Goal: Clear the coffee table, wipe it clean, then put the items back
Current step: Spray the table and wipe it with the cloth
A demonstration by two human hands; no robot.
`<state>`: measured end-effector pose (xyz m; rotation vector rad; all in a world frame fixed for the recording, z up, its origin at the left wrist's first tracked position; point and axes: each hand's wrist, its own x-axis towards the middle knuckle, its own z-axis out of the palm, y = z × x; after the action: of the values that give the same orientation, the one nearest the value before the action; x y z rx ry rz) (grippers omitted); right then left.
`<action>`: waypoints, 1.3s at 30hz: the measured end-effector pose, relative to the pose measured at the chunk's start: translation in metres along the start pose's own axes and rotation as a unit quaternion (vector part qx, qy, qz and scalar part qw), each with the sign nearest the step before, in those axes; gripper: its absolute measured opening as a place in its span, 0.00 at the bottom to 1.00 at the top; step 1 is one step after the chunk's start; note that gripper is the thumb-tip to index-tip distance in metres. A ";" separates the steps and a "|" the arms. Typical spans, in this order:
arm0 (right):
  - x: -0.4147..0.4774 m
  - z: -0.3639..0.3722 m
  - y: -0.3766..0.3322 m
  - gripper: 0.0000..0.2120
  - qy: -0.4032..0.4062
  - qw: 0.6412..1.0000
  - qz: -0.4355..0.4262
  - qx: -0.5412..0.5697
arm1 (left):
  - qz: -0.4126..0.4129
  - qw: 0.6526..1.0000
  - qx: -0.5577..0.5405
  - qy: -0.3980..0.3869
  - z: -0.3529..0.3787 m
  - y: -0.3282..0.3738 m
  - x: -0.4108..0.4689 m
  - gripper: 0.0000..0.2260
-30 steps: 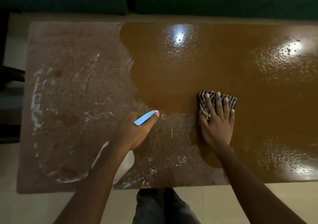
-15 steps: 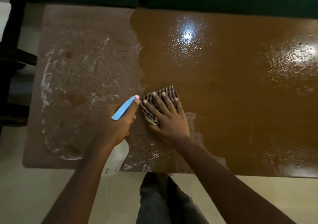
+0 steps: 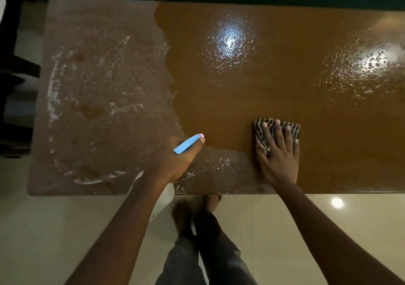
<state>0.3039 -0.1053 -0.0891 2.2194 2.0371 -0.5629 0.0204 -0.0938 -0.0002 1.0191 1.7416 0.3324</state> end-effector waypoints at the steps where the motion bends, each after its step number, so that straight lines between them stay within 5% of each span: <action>1: -0.001 0.002 -0.004 0.31 0.004 1.000 0.015 0.005 | -0.004 1.000 0.007 0.001 0.000 -0.002 -0.005 0.32; 5: -0.002 0.009 -0.031 0.31 0.017 0.995 0.097 0.035 | -0.049 0.998 0.013 0.022 -0.002 -0.013 -0.020 0.23; 8: -0.004 0.016 -0.068 0.32 -0.005 0.993 0.105 0.050 | -0.012 0.999 -0.013 0.044 -0.014 -0.030 -0.028 0.28; 15: -0.036 0.051 -0.159 0.32 -0.023 0.992 -0.124 -0.006 | 0.066 0.992 -0.036 0.100 -0.040 -0.064 -0.043 0.31; 20: -0.065 0.060 -0.108 0.32 -0.019 0.967 -0.248 -0.060 | 0.071 0.994 -0.031 0.081 -0.028 -0.072 -0.056 0.30; 24: -0.078 0.050 -0.041 0.32 -0.010 0.984 -0.168 -0.060 | 0.076 0.994 -0.046 0.065 -0.008 -0.070 -0.063 0.28; 28: -0.092 0.035 0.010 0.33 0.023 1.000 0.005 -0.009 | 0.087 0.994 -0.052 0.033 0.008 -0.065 -0.074 0.23; 34: -0.096 0.050 -0.054 0.33 0.067 0.950 0.275 0.134 | 0.111 0.991 -0.046 0.049 0.005 -0.069 -0.086 0.23; 36: -0.099 0.056 -0.093 0.33 0.049 0.954 0.262 0.138 | 0.118 0.990 -0.048 0.058 -0.001 -0.072 -0.090 0.23; 39: -0.111 0.071 -0.143 0.33 0.032 0.986 0.127 0.104 | 0.110 0.990 -0.053 0.077 -0.009 -0.079 -0.093 0.23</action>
<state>0.1435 -0.2154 -0.0930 2.5964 1.7516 -0.7130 -0.0156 -0.2099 0.0124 1.1336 1.7299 0.6518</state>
